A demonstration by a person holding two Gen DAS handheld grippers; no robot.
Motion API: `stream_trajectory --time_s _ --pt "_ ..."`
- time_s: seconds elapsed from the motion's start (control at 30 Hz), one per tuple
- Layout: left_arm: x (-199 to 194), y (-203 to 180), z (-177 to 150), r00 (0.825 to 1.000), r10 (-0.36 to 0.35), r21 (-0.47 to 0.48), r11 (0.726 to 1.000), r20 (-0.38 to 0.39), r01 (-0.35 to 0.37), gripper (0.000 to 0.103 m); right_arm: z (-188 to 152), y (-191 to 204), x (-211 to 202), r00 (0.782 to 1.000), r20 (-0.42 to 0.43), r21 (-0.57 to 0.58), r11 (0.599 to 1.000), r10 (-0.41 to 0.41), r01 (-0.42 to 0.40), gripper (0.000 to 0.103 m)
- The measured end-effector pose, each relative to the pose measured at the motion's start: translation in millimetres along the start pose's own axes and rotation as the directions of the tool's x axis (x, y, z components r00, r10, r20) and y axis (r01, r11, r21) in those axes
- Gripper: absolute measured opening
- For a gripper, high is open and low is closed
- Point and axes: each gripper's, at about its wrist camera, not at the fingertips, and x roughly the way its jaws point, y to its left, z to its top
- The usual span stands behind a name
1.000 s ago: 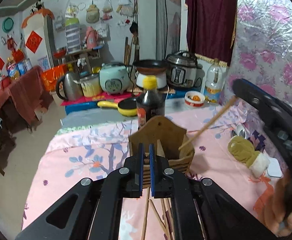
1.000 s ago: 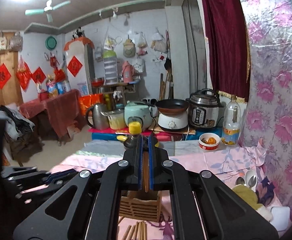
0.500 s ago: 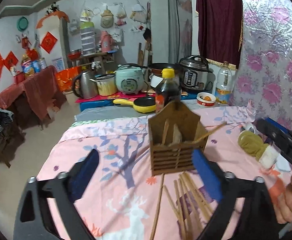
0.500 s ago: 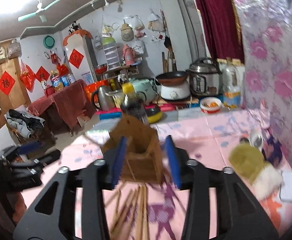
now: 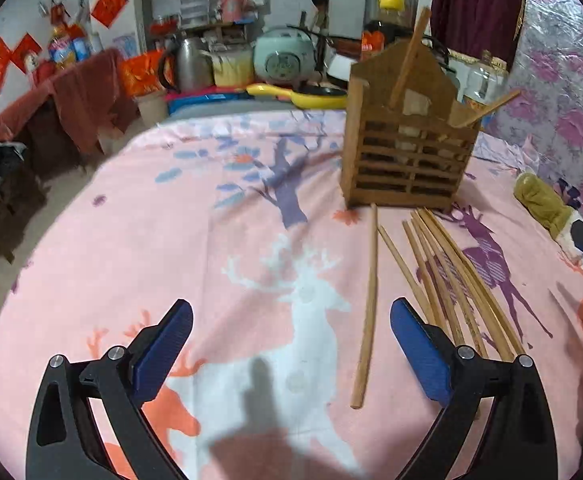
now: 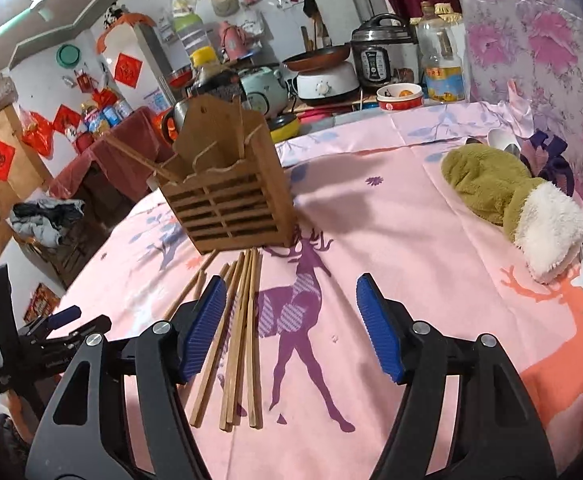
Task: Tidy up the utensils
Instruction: 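Move both open tools back over the chopstick pile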
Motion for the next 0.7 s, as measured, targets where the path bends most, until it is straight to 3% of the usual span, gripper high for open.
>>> stream_trajectory --time_s 0.17,0.37,0.47,0.53,0.63,0.7 --pt "4 -14 -8 1.0 0.012 0.061 0.998 -0.028 -0.01 0.097 -4 3 4 1.0 -0.027 -0.008 1.0 -0.015 0.014 0.067" --pt "11 -19 -22 0.996 -0.035 0.07 0.997 -0.087 0.041 0.097 -4 -2 3 0.999 -0.038 0.014 1.0 -0.013 0.014 0.067" --pt "10 -24 -25 0.994 -0.069 0.087 0.993 -0.089 0.077 0.081 -5 0 4 0.999 -0.044 0.008 1.0 -0.011 0.011 0.067" --pt "13 -29 -26 0.991 -0.081 0.101 0.991 -0.105 0.092 0.058 -6 2 5 0.999 -0.045 -0.003 1.0 -0.011 0.011 0.067" --pt "20 -32 -28 0.983 -0.116 0.104 0.986 -0.142 0.131 0.043 -7 4 6 0.999 -0.047 -0.013 1.0 -0.014 0.013 0.067" --pt "21 -35 -30 0.98 -0.128 0.108 0.983 -0.151 0.145 0.038 -7 4 6 0.999 -0.049 -0.013 1.0 -0.015 0.015 0.067"
